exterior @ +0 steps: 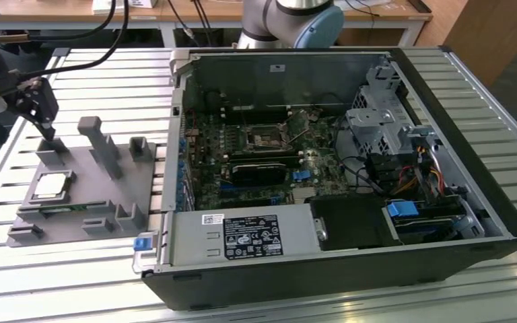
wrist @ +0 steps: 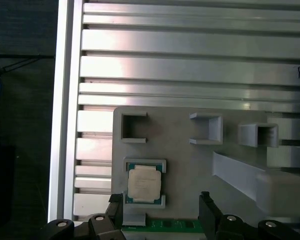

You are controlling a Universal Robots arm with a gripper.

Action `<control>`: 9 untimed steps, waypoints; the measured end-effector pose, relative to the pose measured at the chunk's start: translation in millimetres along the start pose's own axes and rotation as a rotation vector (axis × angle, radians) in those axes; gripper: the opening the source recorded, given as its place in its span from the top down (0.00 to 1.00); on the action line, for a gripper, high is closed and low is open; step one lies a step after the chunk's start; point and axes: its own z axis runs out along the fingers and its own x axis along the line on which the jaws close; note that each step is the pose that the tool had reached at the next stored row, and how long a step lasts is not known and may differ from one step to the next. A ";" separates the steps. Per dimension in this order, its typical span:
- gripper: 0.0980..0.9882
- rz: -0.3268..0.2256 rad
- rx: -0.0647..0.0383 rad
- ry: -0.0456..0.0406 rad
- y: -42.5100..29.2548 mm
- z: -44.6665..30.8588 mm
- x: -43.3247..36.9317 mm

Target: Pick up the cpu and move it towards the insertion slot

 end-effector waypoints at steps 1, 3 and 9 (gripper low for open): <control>0.32 0.000 0.000 0.0000 0.0 0.4 0.0; 0.32 0.000 0.000 0.0000 0.0 1.1 0.0; 0.32 0.000 0.000 0.0000 -0.1 3.3 0.0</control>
